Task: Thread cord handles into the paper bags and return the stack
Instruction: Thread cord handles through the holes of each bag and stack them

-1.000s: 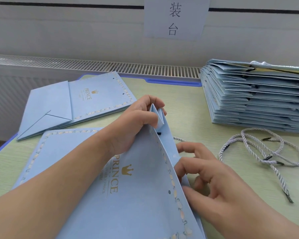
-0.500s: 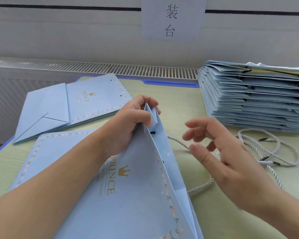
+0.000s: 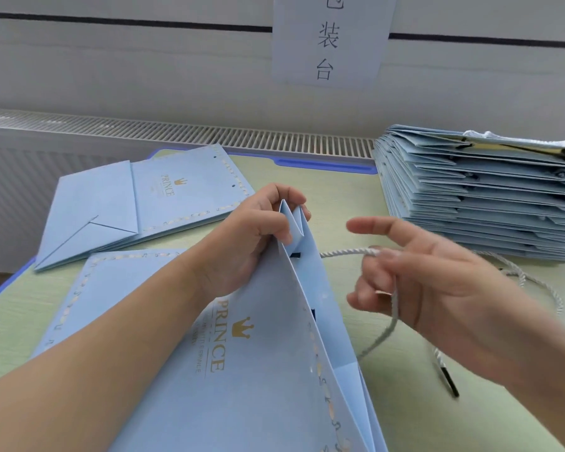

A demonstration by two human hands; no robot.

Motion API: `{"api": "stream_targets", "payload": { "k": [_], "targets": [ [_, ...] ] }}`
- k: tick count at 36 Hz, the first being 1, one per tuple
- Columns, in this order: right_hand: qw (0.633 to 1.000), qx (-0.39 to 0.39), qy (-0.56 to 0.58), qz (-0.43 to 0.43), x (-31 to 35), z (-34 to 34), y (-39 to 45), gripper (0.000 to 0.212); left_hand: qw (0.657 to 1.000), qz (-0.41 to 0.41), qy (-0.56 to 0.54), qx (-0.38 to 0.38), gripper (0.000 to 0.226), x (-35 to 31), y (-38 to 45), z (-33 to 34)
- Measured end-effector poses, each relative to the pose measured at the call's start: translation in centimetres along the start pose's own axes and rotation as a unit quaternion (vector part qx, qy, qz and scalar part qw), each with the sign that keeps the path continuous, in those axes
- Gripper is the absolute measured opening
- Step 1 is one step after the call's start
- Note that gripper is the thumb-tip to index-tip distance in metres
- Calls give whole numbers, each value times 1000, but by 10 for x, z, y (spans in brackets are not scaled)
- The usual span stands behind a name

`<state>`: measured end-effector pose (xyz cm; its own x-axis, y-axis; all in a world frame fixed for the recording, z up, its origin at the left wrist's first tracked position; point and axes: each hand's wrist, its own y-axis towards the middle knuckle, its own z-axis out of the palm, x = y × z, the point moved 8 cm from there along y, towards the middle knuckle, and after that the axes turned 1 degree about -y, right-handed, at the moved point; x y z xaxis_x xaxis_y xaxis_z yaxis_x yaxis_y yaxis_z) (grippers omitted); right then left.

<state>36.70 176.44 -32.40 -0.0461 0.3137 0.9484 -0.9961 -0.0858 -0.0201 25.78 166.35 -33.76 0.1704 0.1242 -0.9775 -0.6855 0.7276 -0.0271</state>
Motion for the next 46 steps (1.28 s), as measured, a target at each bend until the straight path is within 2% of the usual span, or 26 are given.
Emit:
{"api": "stream_targets", "payload": {
  "k": [2, 5, 10, 14, 18, 21, 24, 26, 27, 30, 32, 33, 35, 38, 40, 44, 46],
  "targets": [
    [996, 44, 82, 5, 11, -6, -4, 54, 1000, -3, 2, 2, 46, 2, 0, 0],
    [995, 43, 85, 7, 21, -25, -7, 59, 1000, -6, 0, 6, 47, 3, 1, -1],
    [998, -16, -33, 48, 21, -45, -9, 65, 1000, -5, 12, 10, 46, 5, 2, 2],
    [987, -67, -134, 62, 23, -46, -12, 45, 1000, -9, 18, 6, 45, 8, 3, 2],
    [976, -102, -183, 52, 27, -41, -13, 39, 999, -11, 46, 1, 42, 10, 3, 1],
    [960, -118, -250, 37, 25, -37, -13, 37, 992, -2, 123, 3, 55, 14, 4, 2],
    [924, -115, -363, 26, 22, -28, -10, 41, 969, 17, 245, -1, 59, 14, 3, 8],
    [893, -107, -437, 13, 22, -21, -6, 47, 957, 33, 287, -2, 57, 9, 3, 13],
    [869, -101, -484, 6, 24, -16, -5, 53, 954, 42, 296, -5, 58, 4, 2, 15],
    [755, -75, -651, -16, 34, 7, -6, 80, 950, 83, 300, -27, 60, -20, -1, 19],
    [722, -58, -689, -16, 40, 22, -8, 83, 945, 111, 307, -37, 58, -40, -6, 24],
    [726, -48, -686, -8, 43, 29, -9, 76, 938, 126, 319, -42, 55, -52, -8, 27],
    [768, -18, -640, -3, 44, 39, -8, 49, 919, 164, 354, -61, 47, -77, -15, 34],
    [878, 24, -479, -3, 52, 51, -9, 11, 881, 237, 394, -107, 44, -120, -32, 46],
    [921, 29, -388, -23, 66, 57, -14, 14, 843, 295, 426, -149, 43, -151, -52, 55],
    [901, 3, -405, -158, 106, 62, -18, 11, 756, 398, 487, -181, 43, -202, -100, 88],
    [870, -30, -443, -216, 121, 61, -21, 14, 709, 429, 530, -180, 41, -214, -121, 104]
  ]
}}
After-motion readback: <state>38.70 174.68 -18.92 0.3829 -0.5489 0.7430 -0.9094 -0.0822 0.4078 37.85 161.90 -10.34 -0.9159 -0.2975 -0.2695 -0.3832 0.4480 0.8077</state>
